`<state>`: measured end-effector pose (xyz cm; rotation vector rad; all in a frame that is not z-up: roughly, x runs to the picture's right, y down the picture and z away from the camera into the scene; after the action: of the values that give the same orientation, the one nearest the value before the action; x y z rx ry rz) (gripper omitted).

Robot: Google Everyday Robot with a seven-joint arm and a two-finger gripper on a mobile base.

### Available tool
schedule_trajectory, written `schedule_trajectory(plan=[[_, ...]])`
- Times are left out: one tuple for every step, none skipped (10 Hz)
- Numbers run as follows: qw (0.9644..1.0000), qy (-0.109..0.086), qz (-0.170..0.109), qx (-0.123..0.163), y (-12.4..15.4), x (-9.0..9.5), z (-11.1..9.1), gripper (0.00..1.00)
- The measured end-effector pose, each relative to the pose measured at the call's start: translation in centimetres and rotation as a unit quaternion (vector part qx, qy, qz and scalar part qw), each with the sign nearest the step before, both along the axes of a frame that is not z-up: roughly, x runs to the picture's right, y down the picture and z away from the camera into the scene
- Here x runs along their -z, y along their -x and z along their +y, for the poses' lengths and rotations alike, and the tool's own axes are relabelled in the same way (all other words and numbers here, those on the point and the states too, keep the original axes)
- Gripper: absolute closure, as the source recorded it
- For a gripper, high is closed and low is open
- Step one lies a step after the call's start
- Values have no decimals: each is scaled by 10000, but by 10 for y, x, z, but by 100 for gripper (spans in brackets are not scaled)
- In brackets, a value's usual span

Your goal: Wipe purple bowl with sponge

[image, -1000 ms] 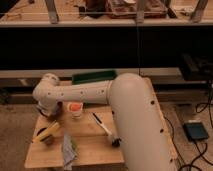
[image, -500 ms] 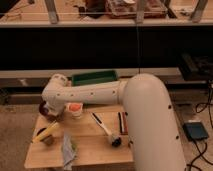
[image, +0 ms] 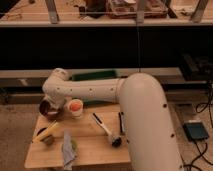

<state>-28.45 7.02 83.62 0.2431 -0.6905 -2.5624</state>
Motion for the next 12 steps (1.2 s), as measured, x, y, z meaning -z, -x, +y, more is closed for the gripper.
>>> schedule_trajectory(plan=[[10000,29,10,18,6,-5,-2,97],[10000,52,-9,57,12,-6,-3,97],[9999,70,-36,101,16,-6,-2,97],[9998,71,-82,162,21,-5,-1,97],[9994,106,-196,254,28,1,5,97],[9989,161,-295,330,33,6,12,97],[9980,198,-405,435,40,12,20,97],[9970,251,-501,530,45,17,29,97],[9965,268,-545,580,46,19,33,97],[9957,296,-590,642,47,22,39,97],[9953,310,-614,676,45,26,43,97],[9960,281,-561,641,36,29,43,97]])
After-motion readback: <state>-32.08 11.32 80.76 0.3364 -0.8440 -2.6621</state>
